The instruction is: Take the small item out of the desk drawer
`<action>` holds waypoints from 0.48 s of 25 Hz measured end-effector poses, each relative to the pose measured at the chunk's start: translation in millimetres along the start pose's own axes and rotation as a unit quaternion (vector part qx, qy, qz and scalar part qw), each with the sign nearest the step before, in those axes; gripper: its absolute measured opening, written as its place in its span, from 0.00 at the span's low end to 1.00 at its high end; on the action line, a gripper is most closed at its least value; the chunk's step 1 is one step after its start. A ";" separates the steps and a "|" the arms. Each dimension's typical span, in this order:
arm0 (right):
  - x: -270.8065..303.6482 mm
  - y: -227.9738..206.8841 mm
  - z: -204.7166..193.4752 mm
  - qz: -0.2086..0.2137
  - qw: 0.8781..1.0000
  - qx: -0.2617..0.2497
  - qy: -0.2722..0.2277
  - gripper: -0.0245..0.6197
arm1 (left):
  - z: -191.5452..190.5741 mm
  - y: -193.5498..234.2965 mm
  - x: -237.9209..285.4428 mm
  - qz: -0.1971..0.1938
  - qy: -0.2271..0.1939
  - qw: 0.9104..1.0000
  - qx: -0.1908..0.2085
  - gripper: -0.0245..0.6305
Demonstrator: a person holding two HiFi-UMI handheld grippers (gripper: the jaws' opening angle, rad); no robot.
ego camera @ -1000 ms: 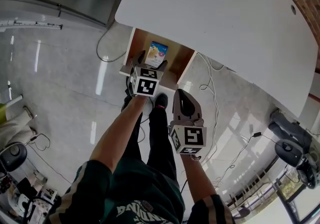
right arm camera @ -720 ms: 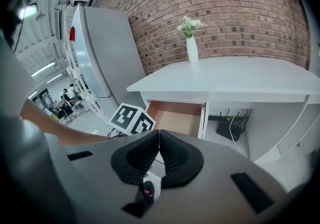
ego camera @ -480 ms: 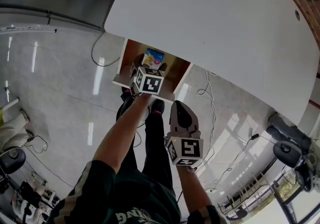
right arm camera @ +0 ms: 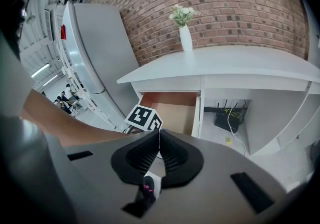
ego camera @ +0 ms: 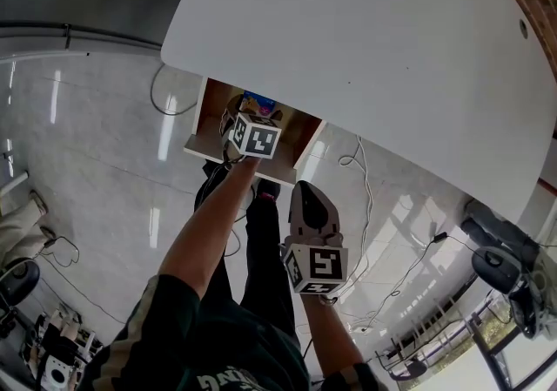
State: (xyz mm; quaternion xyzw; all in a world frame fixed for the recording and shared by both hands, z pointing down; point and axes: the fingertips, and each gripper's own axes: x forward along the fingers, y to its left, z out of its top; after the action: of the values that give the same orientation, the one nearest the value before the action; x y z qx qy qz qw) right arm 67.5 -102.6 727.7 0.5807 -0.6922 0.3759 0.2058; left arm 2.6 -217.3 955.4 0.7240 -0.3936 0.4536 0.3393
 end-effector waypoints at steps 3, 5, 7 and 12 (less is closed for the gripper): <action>-0.2 -3.6 -6.0 -0.001 1.000 0.005 0.008 0.08 | -8.0 3.1 8.9 0.008 0.016 1.000 -0.005 0.70; -0.7 -6.4 -9.1 -0.003 1.000 0.008 0.013 0.08 | -11.6 5.2 13.0 0.012 0.023 1.000 -0.013 0.70; -0.8 -8.6 -10.9 -0.005 1.000 0.012 0.016 0.08 | -13.7 6.7 16.5 0.014 0.029 0.999 -0.017 0.70; 0.9 -10.7 -15.7 -0.006 1.000 0.017 0.019 0.08 | -17.7 9.4 28.1 0.019 0.045 0.999 -0.020 0.70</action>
State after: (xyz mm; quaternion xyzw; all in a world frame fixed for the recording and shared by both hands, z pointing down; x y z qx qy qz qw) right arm 75.1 -91.7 741.3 0.5808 -0.6783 0.3975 0.2110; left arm -4.7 -214.0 989.0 0.6882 -0.4007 0.4846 0.3620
